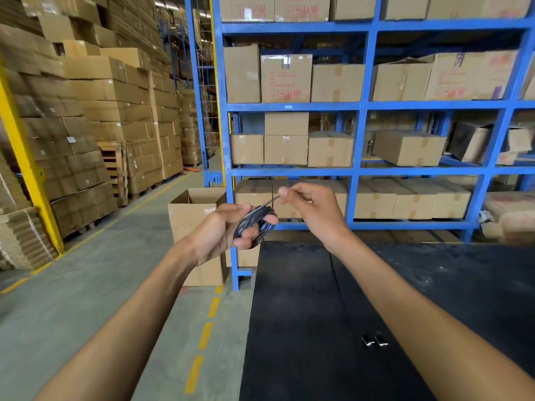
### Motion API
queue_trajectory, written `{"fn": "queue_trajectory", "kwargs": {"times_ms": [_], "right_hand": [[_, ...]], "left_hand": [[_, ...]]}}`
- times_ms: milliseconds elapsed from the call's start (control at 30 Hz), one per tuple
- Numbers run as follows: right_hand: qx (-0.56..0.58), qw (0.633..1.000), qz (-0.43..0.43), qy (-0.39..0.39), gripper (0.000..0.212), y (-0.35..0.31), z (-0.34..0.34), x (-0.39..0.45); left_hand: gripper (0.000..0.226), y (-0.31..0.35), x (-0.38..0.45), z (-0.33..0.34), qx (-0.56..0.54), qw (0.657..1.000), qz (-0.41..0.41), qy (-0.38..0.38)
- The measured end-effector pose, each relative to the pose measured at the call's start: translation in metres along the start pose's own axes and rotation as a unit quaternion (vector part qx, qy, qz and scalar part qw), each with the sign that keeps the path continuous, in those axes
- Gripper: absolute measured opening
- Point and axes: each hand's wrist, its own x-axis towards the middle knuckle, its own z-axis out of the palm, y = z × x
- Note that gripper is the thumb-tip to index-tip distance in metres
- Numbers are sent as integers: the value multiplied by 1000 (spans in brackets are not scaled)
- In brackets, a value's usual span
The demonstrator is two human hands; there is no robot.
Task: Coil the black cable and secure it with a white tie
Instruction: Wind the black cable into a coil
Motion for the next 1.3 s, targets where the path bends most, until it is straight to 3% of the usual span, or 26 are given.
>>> {"fn": "queue_trajectory", "kwargs": {"times_ms": [200,333,433,500,567,667,733,767,867,933,1033,1133,1300], "right_hand": [[6,1000,26,1,24,8,2,-1],[34,989,97,-105,36,25,20,-25],[76,975,111,-175,41,27,34,-43],[97,968,99,-209,41,23,40,-55],[102,964,85,-231,41,19,43,-61],[69,972,37,-221,39,9,37,-59],[36,982,-8,-187,35,1,27,-52],[20,986,-20,-163,34,-3,21,-48],[-19,995,-29,-93,31,-12,0,-27],[-45,997,-34,-58,27,-14,-10,-13],[-43,999,-30,-13,23,-13,-21,3],[-46,999,-17,-22,29,-11,-27,9],[-45,996,23,-74,37,20,-4,-11]], "left_hand": [[53,19,-7,-1,-101,993,53,17],[53,35,-5,-5,-203,970,129,29],[50,41,7,-6,-182,964,179,78],[49,38,17,-7,-101,964,204,137],[45,33,22,-8,75,949,226,208],[41,20,20,-5,413,857,212,224],[41,10,15,-5,530,803,187,200],[42,7,12,-6,535,807,170,184],[45,2,2,-7,359,921,108,104],[42,6,0,-4,247,964,74,57],[43,17,2,1,158,985,58,26],[47,27,2,8,39,997,70,25],[51,35,13,20,-120,981,148,44]]}}
